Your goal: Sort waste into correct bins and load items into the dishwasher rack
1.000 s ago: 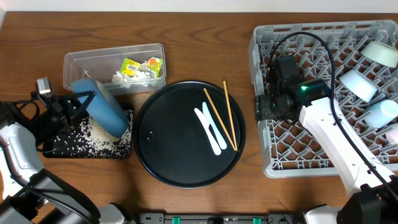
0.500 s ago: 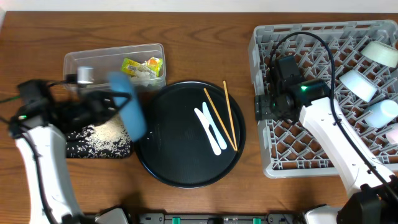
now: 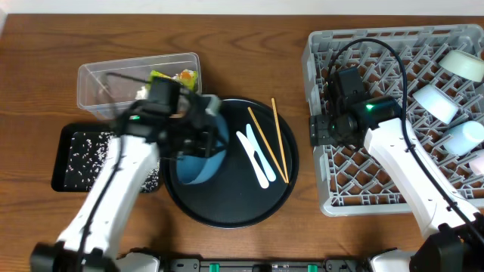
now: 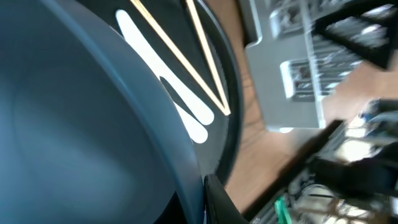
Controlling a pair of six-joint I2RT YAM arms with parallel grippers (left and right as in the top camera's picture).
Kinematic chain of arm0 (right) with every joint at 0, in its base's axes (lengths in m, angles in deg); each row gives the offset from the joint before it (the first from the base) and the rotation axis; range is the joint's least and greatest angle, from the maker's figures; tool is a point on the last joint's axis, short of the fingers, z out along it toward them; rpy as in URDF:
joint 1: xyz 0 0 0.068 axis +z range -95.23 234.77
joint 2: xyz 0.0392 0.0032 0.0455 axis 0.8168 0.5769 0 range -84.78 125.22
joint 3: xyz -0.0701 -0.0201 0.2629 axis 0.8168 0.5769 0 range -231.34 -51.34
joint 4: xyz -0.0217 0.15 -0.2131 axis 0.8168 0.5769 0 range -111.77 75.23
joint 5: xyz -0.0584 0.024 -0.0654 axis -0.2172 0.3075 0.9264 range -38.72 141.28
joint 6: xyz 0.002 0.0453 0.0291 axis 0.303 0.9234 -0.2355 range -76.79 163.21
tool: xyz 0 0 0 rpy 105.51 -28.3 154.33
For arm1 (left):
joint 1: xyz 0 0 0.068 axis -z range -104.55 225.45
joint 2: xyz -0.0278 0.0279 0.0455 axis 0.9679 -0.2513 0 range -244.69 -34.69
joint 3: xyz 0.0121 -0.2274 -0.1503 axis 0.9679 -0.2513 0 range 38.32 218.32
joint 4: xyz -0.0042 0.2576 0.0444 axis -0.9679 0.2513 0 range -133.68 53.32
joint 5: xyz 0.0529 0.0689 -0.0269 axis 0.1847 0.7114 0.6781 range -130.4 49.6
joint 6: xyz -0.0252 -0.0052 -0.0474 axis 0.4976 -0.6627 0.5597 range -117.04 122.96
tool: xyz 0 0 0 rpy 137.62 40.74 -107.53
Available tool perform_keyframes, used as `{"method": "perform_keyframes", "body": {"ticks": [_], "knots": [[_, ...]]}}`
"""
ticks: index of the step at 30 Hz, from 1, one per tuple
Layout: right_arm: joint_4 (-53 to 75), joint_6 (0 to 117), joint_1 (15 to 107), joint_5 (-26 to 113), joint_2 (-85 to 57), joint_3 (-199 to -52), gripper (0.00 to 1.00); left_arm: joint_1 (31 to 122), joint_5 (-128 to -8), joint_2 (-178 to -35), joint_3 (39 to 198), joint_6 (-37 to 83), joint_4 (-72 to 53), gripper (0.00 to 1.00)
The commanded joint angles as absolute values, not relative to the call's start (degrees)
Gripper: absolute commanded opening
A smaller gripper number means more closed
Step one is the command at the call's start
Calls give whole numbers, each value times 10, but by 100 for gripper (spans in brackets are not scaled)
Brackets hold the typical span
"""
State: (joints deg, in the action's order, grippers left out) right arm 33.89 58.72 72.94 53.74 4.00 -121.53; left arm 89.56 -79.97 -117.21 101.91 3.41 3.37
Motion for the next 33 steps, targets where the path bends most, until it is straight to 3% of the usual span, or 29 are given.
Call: {"method": "perform_keyframes", "body": {"ticks": [1,7,11,14,24,33], "knots": [[339,595,731,545,41,-1214,79,941,-752,-1206,1033,61,8,6],[340,595,731,545,41,-1214,79,978,-721,-1251,1033,82,-12,8],[332,590,731,544,41,-1214,83,976,-722,-1244,1036,82,-9,53],[318,566,732,509,40,-1217,88,971,-722,-1229,1040,82,2,68],[268,456,746,325,40,-1253,88,853,-680,-1114,1041,82,75,75],[233,465,837,367,64,-1253,86,655,-675,-1060,1040,82,129,77]]}}
